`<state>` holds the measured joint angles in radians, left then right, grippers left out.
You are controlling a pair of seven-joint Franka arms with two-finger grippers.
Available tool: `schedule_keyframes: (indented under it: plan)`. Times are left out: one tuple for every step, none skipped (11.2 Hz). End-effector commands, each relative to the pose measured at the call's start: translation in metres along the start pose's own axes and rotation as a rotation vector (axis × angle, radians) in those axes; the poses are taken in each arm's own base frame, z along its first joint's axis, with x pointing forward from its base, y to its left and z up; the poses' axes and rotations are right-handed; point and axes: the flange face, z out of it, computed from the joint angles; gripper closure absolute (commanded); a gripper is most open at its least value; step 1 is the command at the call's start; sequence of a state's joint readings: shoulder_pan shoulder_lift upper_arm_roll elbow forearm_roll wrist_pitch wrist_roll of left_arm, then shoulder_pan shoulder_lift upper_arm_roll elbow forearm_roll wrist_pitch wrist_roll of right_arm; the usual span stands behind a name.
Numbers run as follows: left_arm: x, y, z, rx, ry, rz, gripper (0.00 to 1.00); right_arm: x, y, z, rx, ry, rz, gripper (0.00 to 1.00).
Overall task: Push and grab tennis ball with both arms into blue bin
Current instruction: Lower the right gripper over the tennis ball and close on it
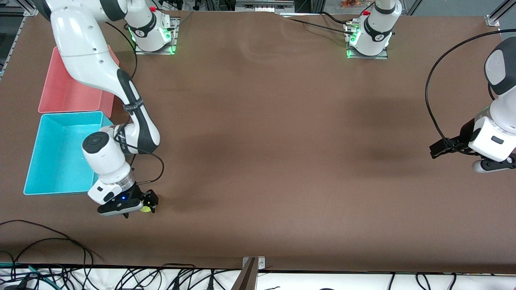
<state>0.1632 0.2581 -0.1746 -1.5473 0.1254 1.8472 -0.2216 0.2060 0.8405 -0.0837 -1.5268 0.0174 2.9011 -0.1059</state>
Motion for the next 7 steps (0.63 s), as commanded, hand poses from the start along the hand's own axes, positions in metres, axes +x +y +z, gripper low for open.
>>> schedule_keyframes:
  plan:
    - [0.005,-0.004,0.001,0.017,0.029,-0.005,0.00,-0.019,0.003,0.032,-0.018,0.055,-0.025,0.00]
    - [0.005,-0.003,0.001,0.015,0.029,-0.004,0.00,-0.020,0.006,0.033,-0.020,0.056,-0.020,0.00]
    - [0.001,0.001,-0.007,0.015,0.032,0.001,0.00,-0.022,0.005,0.033,-0.019,0.050,-0.018,0.00]
    - [-0.011,0.012,-0.025,0.008,0.038,0.015,0.00,-0.023,0.002,0.034,-0.016,0.040,-0.024,0.00]
    - [-0.029,0.033,-0.047,0.013,0.027,0.050,0.00,-0.028,0.001,0.034,-0.014,0.026,-0.029,0.00]
    - [-0.045,0.047,-0.069,0.000,0.027,0.068,0.00,-0.034,0.001,0.036,-0.012,0.000,-0.029,0.00]
    - [-0.055,0.053,-0.086,-0.063,0.024,0.061,0.00,-0.036,0.003,0.038,-0.010,-0.038,-0.027,0.00]
